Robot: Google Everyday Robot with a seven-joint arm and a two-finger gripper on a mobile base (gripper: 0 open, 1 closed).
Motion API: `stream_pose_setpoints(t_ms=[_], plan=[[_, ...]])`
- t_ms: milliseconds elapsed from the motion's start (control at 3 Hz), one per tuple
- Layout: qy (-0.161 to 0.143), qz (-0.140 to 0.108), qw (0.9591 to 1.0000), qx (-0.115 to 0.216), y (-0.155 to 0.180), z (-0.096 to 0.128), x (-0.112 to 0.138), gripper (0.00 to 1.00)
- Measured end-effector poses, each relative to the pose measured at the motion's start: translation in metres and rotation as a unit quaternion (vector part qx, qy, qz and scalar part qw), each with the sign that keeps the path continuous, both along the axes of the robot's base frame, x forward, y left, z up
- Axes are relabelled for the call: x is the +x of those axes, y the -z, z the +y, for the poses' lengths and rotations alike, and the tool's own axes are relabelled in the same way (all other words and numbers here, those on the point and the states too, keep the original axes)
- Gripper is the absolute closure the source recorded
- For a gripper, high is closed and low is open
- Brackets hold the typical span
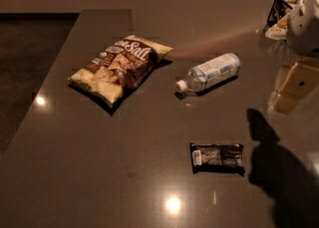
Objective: Pick brown chip bag
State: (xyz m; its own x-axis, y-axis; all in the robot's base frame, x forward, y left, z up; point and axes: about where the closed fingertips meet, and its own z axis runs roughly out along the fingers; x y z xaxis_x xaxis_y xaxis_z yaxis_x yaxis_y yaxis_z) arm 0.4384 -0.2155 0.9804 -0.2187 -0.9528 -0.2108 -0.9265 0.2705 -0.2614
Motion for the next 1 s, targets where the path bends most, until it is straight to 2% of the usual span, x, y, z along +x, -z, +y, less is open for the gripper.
stream_pose_setpoints(t_ms=[667,1000], plan=[[-0.006,0.009,0.9999,0.000,-0.001,0.006,0.001,0.00],[-0.044,0.019,0.9988,0.009,0.004,0.044,0.013,0.00]])
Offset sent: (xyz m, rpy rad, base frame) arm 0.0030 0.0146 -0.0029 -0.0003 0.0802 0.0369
